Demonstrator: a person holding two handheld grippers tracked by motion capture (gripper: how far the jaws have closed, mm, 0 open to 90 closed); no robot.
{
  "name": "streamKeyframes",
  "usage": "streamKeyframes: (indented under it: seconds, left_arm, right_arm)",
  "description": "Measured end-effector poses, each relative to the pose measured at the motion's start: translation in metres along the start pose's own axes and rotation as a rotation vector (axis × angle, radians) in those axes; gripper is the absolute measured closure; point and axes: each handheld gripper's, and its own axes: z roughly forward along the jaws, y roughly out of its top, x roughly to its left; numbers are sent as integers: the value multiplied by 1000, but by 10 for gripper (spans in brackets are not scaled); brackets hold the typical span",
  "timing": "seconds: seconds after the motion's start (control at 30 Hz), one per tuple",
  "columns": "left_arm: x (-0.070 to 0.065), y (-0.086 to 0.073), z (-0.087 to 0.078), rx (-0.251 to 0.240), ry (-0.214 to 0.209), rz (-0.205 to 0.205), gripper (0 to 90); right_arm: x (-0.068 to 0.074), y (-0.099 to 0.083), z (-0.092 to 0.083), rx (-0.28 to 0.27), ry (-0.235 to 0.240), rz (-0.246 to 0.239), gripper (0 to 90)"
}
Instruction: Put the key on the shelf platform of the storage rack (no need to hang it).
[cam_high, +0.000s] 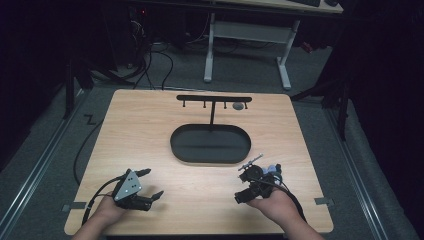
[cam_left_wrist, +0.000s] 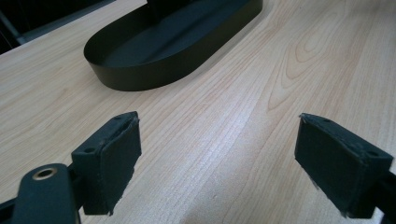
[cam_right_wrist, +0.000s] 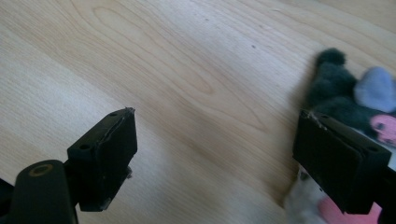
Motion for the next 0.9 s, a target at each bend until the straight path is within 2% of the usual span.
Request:
streamKeyframes:
  seconds: [0.23,0.4,0.9]
  left_arm:
    - [0,0,0,5,1,3,154]
    - [-1,0,1,10,4,1,154]
    - [0,1,2,16,6,0,154]
  right_arm:
    - [-13,-7,-10,20,-20,13,143]
    - [-28,-17,-14,23,-41,33,144]
    - [-58,-45,-23,-16,-79,152,143]
